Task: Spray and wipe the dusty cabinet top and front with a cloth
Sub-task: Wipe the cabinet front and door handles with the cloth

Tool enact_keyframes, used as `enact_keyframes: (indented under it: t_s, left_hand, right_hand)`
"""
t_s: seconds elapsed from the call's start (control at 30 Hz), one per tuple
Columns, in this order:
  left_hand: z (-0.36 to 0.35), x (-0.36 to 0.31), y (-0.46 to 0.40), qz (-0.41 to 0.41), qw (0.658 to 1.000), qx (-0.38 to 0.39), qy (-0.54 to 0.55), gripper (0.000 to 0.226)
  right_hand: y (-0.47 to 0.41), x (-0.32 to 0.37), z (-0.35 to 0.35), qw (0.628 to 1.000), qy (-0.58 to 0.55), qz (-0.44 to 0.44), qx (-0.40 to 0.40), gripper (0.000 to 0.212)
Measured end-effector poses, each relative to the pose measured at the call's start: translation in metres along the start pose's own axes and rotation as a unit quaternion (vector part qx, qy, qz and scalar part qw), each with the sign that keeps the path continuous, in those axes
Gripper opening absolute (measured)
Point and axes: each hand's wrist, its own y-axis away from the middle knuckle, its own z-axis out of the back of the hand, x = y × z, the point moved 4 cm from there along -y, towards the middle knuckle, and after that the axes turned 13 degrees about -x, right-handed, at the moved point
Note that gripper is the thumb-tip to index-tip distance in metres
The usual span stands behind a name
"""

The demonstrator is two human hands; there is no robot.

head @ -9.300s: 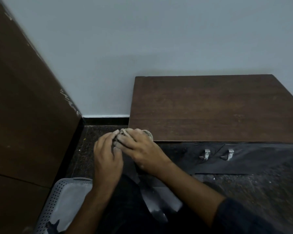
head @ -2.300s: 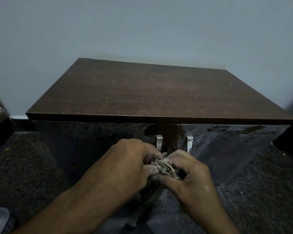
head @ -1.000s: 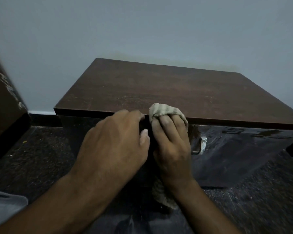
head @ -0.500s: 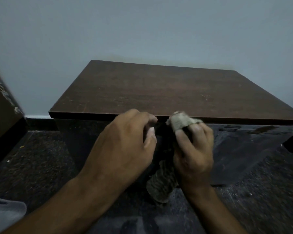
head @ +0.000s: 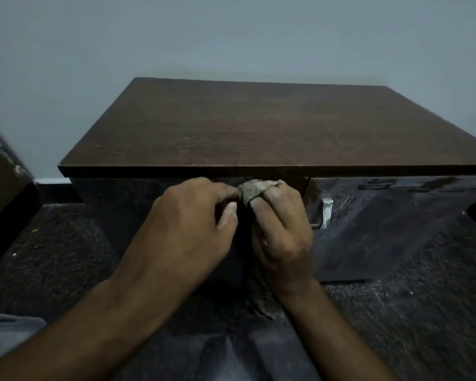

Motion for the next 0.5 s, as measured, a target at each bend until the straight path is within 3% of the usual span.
enact_keyframes:
  t_s: [0.1, 0.23, 0.4, 0.5]
  left_hand:
    - [-0.003, -0.007, 0.001, -0.024, 0.999, 0.005, 0.024, 0.030]
    - [-0.008, -0.008, 0.005, -0.020, 0.999, 0.007, 0.036, 0.031]
    - [-0.007, -0.014, 0.007, -0.036, 0.997, 0.000, 0.068, 0.034]
    - [-0.015, -0.012, 0.009, -0.042, 0.997, 0.027, 0.065, 0.042]
  right_hand:
    - [0.004, -0.004, 0.004, 1.000, -0.011, -0.016, 0.020, 0.008]
    - [-0.008, -0.009, 0.013, 0.993, 0.023, -0.087, -0.079, 0.009]
    - [0.013, -0.010, 0.008, 0.999, 0.003, -0.037, 0.033, 0.009]
    - [0.023, -0.017, 0.019, 0.991, 0.048, -0.126, -0.022, 0.014]
